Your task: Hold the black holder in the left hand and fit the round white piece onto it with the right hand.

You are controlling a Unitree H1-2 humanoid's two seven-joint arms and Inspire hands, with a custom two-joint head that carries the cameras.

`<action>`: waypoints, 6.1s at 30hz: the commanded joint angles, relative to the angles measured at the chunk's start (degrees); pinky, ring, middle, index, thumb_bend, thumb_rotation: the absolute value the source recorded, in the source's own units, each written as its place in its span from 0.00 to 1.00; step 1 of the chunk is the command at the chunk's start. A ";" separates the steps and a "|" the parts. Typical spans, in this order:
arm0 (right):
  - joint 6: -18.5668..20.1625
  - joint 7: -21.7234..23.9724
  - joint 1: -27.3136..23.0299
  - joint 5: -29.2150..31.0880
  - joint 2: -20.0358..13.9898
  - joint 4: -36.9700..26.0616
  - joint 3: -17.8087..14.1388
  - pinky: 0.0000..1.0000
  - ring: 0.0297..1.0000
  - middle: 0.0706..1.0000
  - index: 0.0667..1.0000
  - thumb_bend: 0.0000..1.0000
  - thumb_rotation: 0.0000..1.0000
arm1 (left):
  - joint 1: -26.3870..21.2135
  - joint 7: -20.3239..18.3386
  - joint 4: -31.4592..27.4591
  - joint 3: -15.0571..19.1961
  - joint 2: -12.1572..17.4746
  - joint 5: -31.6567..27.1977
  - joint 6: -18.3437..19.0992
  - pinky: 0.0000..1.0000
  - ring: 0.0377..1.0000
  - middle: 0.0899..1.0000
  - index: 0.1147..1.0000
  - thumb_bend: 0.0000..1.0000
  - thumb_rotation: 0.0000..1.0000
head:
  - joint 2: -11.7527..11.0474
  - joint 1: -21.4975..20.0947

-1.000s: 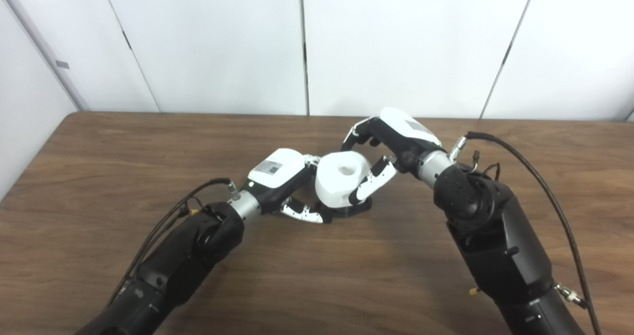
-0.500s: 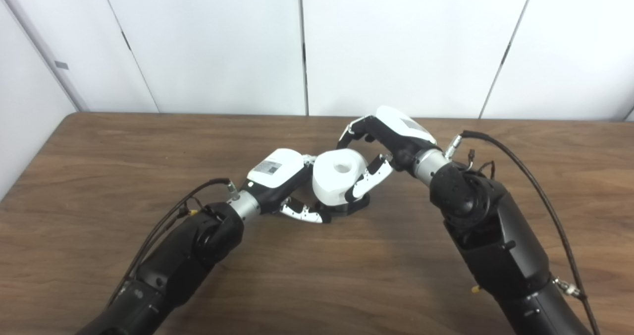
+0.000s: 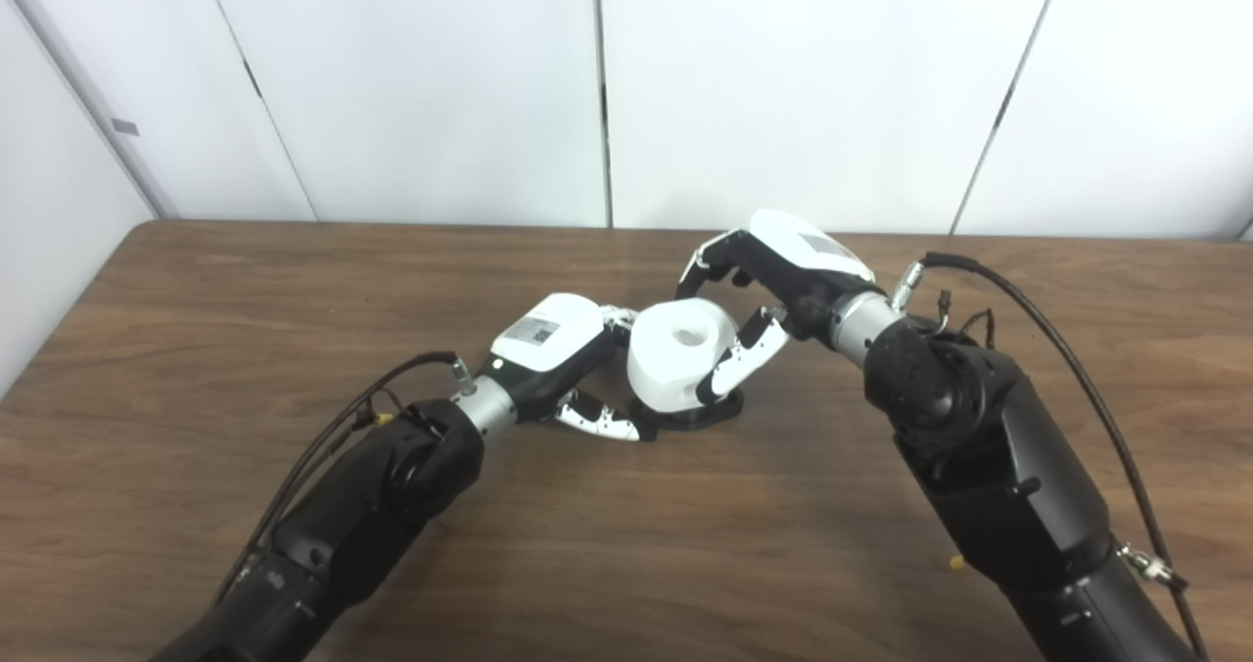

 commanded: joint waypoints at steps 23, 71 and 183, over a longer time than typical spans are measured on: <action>0.26 2.48 -3.81 -0.55 1.61 -5.24 -5.34 0.72 0.73 0.69 0.44 0.52 0.13 | 1.35 -0.55 3.54 -0.60 0.21 2.34 0.74 0.63 0.78 0.78 0.41 0.52 0.07 | 0.21 0.18; -0.12 -1.55 -1.24 -0.48 1.17 -0.26 -1.48 0.74 0.77 0.70 0.44 0.52 0.13 | 1.93 -1.08 2.03 -0.02 0.03 2.61 2.25 0.63 0.78 0.78 0.41 0.52 0.07 | 0.61 0.42; 0.26 10.49 -7.16 5.60 -9.84 -6.87 -10.18 0.60 0.81 0.87 0.85 0.92 0.13 | 1.17 -0.78 4.08 0.18 0.44 2.69 1.20 0.62 0.77 0.78 0.41 0.52 0.08 | -0.70 -0.15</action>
